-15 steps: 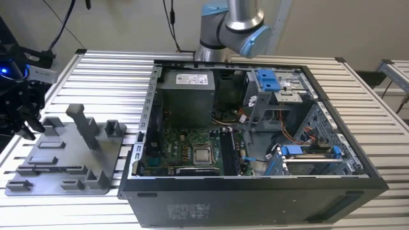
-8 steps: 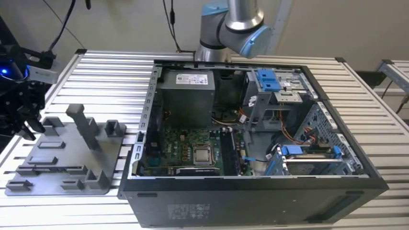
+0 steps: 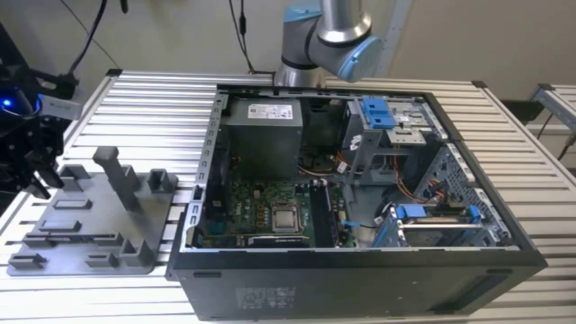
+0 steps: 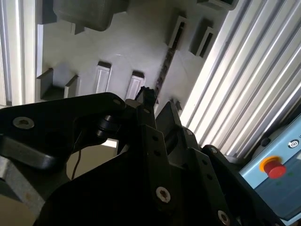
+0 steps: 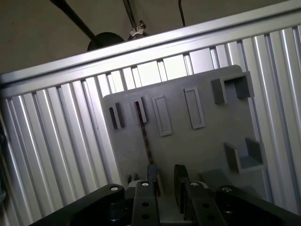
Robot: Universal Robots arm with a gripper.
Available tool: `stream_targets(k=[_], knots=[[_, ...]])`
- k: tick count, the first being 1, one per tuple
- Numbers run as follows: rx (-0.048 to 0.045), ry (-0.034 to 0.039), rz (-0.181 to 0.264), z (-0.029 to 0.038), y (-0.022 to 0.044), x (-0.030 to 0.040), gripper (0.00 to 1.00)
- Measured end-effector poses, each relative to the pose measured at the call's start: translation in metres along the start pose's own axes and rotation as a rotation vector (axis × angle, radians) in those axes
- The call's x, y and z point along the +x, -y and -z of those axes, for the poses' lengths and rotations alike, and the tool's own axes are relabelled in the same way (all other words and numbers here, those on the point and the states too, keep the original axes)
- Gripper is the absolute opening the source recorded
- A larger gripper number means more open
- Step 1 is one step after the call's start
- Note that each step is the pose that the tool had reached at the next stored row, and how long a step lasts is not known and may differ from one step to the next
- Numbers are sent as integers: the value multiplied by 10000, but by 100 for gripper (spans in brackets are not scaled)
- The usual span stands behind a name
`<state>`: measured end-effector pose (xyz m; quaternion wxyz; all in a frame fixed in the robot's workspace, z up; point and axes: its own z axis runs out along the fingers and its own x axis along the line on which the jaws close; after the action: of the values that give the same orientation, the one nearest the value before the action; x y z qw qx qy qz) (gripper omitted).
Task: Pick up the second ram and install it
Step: 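Pick up the second ram and move it above second insertion slot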
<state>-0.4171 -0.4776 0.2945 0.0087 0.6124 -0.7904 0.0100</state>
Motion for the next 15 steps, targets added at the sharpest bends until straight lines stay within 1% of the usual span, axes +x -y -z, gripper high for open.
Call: stream_targets(k=[7, 11, 15], knots=[[0, 0, 1, -53, -32, 7, 30], [0, 0, 20, -114, -46, 10, 30], [6, 2, 226, -186, -49, 10, 30]])
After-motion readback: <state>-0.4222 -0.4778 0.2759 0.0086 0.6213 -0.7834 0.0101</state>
